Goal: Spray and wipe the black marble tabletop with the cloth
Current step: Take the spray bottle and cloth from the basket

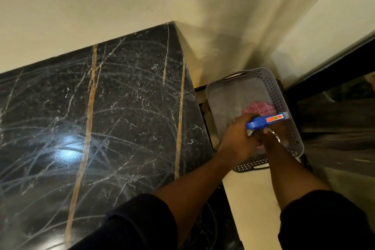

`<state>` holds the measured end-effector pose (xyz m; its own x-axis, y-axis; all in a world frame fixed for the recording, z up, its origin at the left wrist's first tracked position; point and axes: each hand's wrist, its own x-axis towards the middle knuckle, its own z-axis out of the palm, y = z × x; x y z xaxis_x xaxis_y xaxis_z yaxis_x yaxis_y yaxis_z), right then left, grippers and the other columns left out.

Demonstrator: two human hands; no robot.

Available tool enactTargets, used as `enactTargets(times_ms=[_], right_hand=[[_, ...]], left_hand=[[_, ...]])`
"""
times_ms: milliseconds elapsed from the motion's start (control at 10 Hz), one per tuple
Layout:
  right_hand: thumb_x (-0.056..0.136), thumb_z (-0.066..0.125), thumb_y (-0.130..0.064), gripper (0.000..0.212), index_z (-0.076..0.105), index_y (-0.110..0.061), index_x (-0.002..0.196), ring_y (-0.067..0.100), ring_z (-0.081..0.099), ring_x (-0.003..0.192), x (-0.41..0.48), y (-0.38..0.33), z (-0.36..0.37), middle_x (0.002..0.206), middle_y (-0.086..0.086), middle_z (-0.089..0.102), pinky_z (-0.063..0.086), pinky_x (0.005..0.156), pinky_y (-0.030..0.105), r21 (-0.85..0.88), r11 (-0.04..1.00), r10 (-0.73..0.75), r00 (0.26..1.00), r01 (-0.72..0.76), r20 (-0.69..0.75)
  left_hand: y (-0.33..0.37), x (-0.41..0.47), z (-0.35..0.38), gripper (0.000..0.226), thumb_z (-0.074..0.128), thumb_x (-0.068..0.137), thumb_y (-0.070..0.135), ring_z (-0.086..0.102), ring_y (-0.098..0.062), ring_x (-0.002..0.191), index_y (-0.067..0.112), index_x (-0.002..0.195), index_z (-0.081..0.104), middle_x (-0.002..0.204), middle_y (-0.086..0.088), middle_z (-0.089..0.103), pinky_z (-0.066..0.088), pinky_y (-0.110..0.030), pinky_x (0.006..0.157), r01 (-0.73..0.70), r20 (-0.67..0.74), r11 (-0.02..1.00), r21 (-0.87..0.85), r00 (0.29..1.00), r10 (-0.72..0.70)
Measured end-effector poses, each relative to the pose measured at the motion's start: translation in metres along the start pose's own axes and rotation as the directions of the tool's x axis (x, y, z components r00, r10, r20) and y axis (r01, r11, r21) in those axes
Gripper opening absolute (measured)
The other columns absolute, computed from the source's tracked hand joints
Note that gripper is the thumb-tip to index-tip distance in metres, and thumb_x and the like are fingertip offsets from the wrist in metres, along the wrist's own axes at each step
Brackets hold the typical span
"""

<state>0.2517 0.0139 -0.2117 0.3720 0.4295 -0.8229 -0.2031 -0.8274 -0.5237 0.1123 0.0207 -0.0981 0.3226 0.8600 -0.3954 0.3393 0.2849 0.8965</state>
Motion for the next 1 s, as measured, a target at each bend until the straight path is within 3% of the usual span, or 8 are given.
enactTargets(times_ms=[100, 200, 300, 500, 700, 800, 900, 1000], right_hand=[[0.093, 0.054, -0.034, 0.036, 0.060, -0.006, 0.116, 0.019, 0.068, 0.066, 0.017, -0.002, -0.011, 0.080, 0.027, 0.066, 0.055, 0.056, 0.018, -0.187, 0.981, -0.065, 0.997, 0.057, -0.037], [0.087, 0.070, -0.024, 0.022, 0.067, -0.005, 0.097, 0.027, 0.066, 0.079, 0.013, -0.014, -0.015, 0.089, 0.021, 0.068, 0.053, 0.073, 0.035, -0.421, 0.888, -0.306, 0.923, 0.187, -0.234], [0.082, 0.074, -0.019, 0.021, 0.063, -0.003, 0.090, 0.025, 0.057, 0.078, -0.016, -0.036, -0.014, 0.086, 0.014, 0.062, 0.046, 0.070, 0.035, -0.207, 0.933, -0.344, 0.900, 0.295, -0.267], [0.066, 0.062, -0.008, 0.014, 0.055, -0.011, 0.077, 0.018, 0.054, 0.053, -0.080, -0.091, -0.011, 0.069, 0.011, 0.055, 0.047, 0.047, 0.023, 0.369, 0.842, -0.320, 0.915, 0.394, -0.246], [0.076, 0.034, 0.015, 0.049, 0.062, -0.012, 0.106, 0.016, 0.061, 0.059, -0.166, -0.159, 0.002, 0.080, 0.009, 0.064, 0.050, 0.048, 0.020, 0.478, 0.746, -0.412, 0.885, 0.464, -0.216], [0.072, 0.030, 0.015, 0.063, 0.062, -0.007, 0.122, 0.021, 0.064, 0.066, -0.214, -0.179, 0.023, 0.093, 0.016, 0.067, 0.054, 0.060, 0.024, 0.517, 0.740, -0.468, 0.881, 0.430, -0.063], [0.085, 0.033, 0.011, 0.047, 0.063, -0.005, 0.116, 0.025, 0.071, 0.083, -0.259, -0.188, 0.056, 0.101, 0.014, 0.073, 0.059, 0.071, 0.031, 0.569, 0.732, -0.535, 0.833, 0.375, 0.140], [0.089, 0.050, 0.000, 0.030, 0.066, -0.010, 0.112, 0.029, 0.073, 0.088, -0.296, -0.183, 0.102, 0.096, 0.010, 0.075, 0.060, 0.070, 0.035, 0.557, 0.762, -0.518, 0.828, 0.331, 0.217]], left_hand=[[0.004, 0.001, 0.000, 0.043, 0.063, 0.091, 0.008, 0.057, 0.008, 0.091, 0.012, 0.132, 0.052, 0.117, 0.006, 0.059, 0.043, 0.002, 0.070, 0.044, 0.006, 0.995, -0.084, 0.999, -0.043], [0.012, 0.001, -0.001, 0.042, 0.063, 0.090, 0.004, 0.051, 0.026, 0.086, 0.010, 0.130, 0.053, 0.113, 0.010, 0.061, 0.038, 0.002, 0.079, 0.027, -0.036, 0.993, -0.111, 0.999, -0.032], [0.028, -0.003, -0.008, 0.041, 0.063, 0.090, 0.008, 0.051, 0.017, 0.087, 0.010, 0.131, 0.055, 0.124, -0.008, 0.063, 0.034, 0.005, 0.079, 0.010, -0.081, 0.996, -0.093, 0.997, -0.018], [0.069, -0.020, -0.027, 0.037, 0.062, 0.093, 0.028, 0.064, -0.017, 0.095, 0.018, 0.128, 0.057, 0.107, -0.007, 0.068, 0.051, -0.033, 0.089, -0.066, -0.120, 0.997, -0.044, 0.991, 0.060], [0.124, -0.050, -0.082, 0.040, 0.057, 0.089, 0.049, 0.053, -0.014, 0.071, 0.021, 0.118, 0.061, 0.072, 0.007, 0.054, 0.048, -0.033, 0.073, -0.257, -0.272, 0.965, -0.060, 0.934, 0.232], [0.146, -0.073, -0.121, 0.044, 0.054, 0.090, 0.053, 0.062, -0.015, 0.084, 0.024, 0.123, 0.056, 0.089, 0.002, 0.063, 0.054, -0.037, 0.081, -0.333, -0.310, 0.942, -0.034, 0.900, 0.307], [0.154, -0.097, -0.164, 0.041, 0.055, 0.092, 0.049, 0.059, -0.011, 0.083, 0.022, 0.122, 0.057, 0.090, 0.006, 0.060, 0.052, -0.037, 0.082, -0.375, -0.388, 0.927, -0.012, 0.856, 0.341], [0.142, -0.127, -0.215, 0.041, 0.056, 0.092, 0.048, 0.059, -0.010, 0.078, 0.021, 0.123, 0.057, 0.085, 0.006, 0.060, 0.054, -0.037, 0.080, -0.355, -0.464, 0.935, -0.021, 0.832, 0.305]])
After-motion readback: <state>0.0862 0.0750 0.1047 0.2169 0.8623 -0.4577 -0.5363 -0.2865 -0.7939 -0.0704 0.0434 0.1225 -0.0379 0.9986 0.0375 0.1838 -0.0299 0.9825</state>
